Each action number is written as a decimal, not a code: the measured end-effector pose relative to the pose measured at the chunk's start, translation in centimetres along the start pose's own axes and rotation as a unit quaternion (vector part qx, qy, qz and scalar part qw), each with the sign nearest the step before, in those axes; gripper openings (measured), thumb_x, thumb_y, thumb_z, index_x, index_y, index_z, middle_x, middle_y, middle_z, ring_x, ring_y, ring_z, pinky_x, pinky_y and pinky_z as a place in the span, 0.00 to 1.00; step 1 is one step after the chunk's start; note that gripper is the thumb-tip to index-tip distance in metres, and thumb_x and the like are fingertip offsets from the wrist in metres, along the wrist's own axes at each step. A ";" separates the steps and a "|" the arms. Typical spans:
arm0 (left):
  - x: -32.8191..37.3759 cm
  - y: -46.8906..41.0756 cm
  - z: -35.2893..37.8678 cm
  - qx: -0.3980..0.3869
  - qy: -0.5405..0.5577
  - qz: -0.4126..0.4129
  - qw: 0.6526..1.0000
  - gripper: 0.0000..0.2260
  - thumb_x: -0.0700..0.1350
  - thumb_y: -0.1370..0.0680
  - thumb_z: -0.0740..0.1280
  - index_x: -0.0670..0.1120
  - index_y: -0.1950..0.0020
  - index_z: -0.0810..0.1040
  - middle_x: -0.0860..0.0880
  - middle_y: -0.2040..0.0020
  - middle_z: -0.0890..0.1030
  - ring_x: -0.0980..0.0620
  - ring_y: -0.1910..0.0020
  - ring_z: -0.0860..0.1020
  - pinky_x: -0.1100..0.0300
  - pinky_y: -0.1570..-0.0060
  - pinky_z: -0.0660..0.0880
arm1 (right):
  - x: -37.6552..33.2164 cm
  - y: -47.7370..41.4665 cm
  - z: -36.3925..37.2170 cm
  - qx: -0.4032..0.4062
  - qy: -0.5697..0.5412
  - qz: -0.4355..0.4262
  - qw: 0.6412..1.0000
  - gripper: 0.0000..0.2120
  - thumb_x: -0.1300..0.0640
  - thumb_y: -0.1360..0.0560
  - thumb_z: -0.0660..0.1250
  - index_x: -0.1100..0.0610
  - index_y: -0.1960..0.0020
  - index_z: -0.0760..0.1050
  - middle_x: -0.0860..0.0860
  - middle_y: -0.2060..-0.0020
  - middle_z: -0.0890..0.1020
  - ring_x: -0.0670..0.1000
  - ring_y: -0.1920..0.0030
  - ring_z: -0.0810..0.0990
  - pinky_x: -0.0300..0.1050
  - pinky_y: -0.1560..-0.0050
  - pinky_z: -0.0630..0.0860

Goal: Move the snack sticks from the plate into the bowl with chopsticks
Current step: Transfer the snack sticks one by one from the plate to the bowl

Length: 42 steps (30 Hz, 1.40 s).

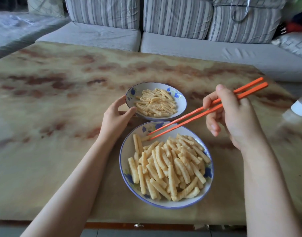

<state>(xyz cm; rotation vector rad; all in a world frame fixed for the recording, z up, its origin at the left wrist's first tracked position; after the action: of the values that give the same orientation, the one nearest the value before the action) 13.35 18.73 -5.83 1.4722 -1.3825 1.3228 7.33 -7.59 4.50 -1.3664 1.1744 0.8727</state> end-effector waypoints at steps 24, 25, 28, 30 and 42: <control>0.4 0.1 -0.1 0.004 -0.004 0.013 1.000 0.21 0.45 0.22 0.70 0.50 0.29 0.74 0.56 0.38 0.79 0.60 0.56 0.82 0.73 0.63 0.76 | 3.3 -3.3 -0.1 0.167 -0.042 -0.039 0.984 0.21 0.53 0.16 0.50 0.57 0.64 0.71 0.49 0.82 0.72 0.49 0.82 0.72 0.36 0.78 0.66; 0.5 0.1 0.0 0.003 -0.007 0.015 1.000 0.21 0.45 0.22 0.70 0.50 0.29 0.74 0.56 0.37 0.78 0.61 0.55 0.82 0.73 0.63 0.76 | 3.4 -3.3 0.0 0.165 -0.041 -0.038 0.985 0.21 0.53 0.16 0.50 0.57 0.63 0.71 0.49 0.82 0.72 0.49 0.82 0.72 0.36 0.78 0.66; 0.3 0.1 -0.1 0.000 -0.003 0.011 1.000 0.21 0.44 0.23 0.70 0.51 0.30 0.74 0.56 0.38 0.80 0.56 0.57 0.83 0.66 0.59 0.79 | 3.5 -3.2 -0.3 0.166 -0.039 -0.037 0.985 0.21 0.52 0.16 0.50 0.57 0.63 0.71 0.50 0.82 0.72 0.51 0.81 0.73 0.39 0.76 0.66; 0.1 0.0 0.0 -0.002 0.000 0.006 1.000 0.20 0.44 0.23 0.70 0.51 0.30 0.74 0.55 0.39 0.81 0.52 0.56 0.84 0.57 0.54 0.82 | 3.2 -3.2 -0.8 0.166 -0.039 -0.041 0.984 0.21 0.52 0.16 0.50 0.56 0.63 0.72 0.50 0.82 0.72 0.51 0.81 0.72 0.41 0.75 0.66; 0.3 0.0 -0.1 0.000 -0.005 0.012 1.000 0.20 0.44 0.23 0.70 0.51 0.30 0.74 0.58 0.41 0.80 0.62 0.58 0.83 0.68 0.59 0.79 | -0.3 -1.3 -1.6 0.070 -0.086 -0.035 0.993 0.22 0.54 0.17 0.50 0.59 0.65 0.71 0.52 0.85 0.68 0.53 0.84 0.66 0.42 0.77 0.60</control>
<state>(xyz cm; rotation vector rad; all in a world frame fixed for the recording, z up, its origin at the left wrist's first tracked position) 13.25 18.72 -5.49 1.4688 -1.4100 1.3313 8.34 -9.16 5.35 -1.1868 1.0294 0.8248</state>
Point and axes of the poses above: each hand's wrist, its own y-axis away from the middle knuckle, its own z-axis out of the palm, x = y × z, the point moved 9 cm from there along -y, towards the middle knuckle
